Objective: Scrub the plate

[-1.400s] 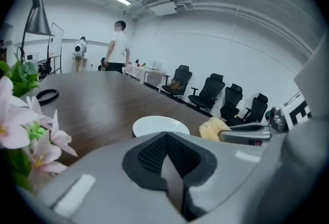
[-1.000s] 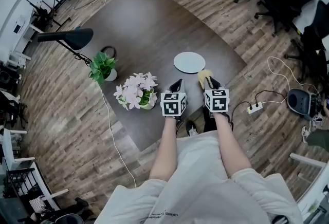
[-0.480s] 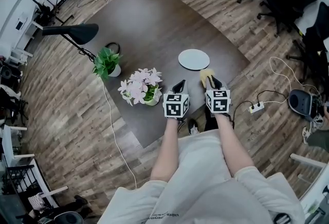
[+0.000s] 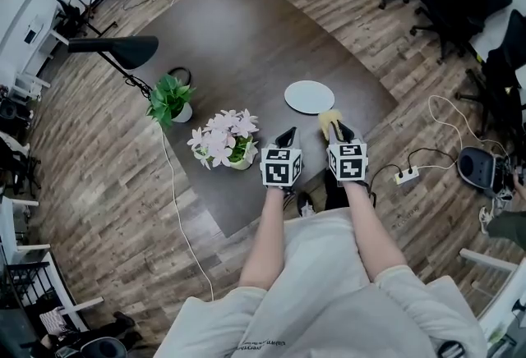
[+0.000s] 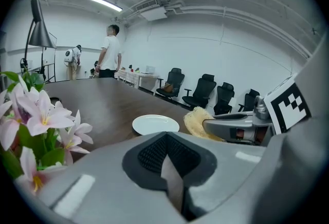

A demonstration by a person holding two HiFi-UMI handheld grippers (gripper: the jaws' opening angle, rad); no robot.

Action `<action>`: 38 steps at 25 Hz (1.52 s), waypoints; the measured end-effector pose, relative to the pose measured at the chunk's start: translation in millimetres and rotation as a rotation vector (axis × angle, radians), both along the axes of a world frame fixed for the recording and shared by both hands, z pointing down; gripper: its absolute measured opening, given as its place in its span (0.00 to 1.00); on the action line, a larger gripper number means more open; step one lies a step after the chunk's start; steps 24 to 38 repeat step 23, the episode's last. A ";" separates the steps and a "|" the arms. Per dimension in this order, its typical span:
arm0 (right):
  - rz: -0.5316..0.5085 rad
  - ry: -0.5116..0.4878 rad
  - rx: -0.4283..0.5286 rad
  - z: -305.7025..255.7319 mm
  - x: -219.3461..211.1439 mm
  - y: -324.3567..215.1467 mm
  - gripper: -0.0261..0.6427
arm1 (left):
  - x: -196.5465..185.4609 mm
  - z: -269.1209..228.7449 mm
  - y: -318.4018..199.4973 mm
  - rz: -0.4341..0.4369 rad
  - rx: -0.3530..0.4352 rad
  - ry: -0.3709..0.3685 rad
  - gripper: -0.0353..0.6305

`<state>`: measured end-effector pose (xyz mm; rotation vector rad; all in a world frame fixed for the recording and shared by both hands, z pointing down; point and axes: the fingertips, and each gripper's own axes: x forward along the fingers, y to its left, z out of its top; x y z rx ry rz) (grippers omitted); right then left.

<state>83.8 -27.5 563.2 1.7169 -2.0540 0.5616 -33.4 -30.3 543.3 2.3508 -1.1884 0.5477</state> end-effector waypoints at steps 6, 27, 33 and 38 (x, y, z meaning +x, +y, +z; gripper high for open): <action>0.007 0.000 0.004 -3.7 5.2 -1.6 0.14 | 2.6 -1.0 -2.3 0.002 0.001 -0.003 0.06; 0.053 0.024 0.031 -8.8 21.1 -0.9 0.14 | 11.2 2.0 -3.9 0.020 -0.004 -0.006 0.06; 0.053 0.024 0.031 -8.8 21.1 -0.9 0.14 | 11.2 2.0 -3.9 0.020 -0.004 -0.006 0.06; 0.053 0.024 0.031 -8.8 21.1 -0.9 0.14 | 11.2 2.0 -3.9 0.020 -0.004 -0.006 0.06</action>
